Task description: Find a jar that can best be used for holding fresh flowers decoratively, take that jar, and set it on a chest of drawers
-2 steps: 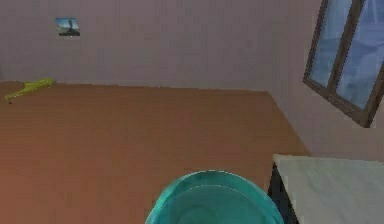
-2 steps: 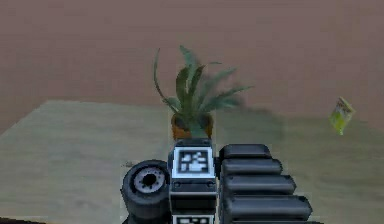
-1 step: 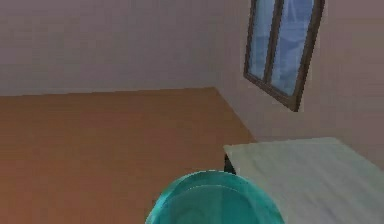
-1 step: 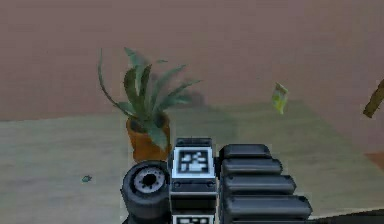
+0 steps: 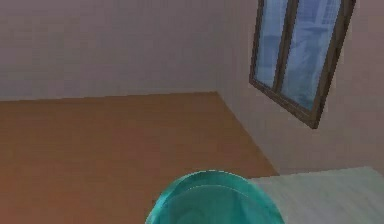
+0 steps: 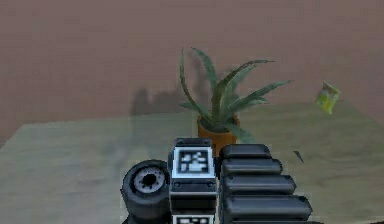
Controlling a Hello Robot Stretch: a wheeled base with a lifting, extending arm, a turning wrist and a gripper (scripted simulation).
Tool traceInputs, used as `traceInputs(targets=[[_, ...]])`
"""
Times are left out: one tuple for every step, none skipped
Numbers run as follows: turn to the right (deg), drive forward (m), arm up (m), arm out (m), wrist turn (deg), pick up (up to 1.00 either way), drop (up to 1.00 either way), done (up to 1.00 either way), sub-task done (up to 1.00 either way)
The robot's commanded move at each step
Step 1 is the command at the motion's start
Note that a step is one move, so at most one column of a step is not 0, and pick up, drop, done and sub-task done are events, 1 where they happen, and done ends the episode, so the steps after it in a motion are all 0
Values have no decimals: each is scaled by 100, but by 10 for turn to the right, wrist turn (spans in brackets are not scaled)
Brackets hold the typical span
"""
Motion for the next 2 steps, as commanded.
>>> traceInputs(targets=[[30,0,0,0,0,0,0,0,0],[0,0,0,44,0,0,0,0,0]])
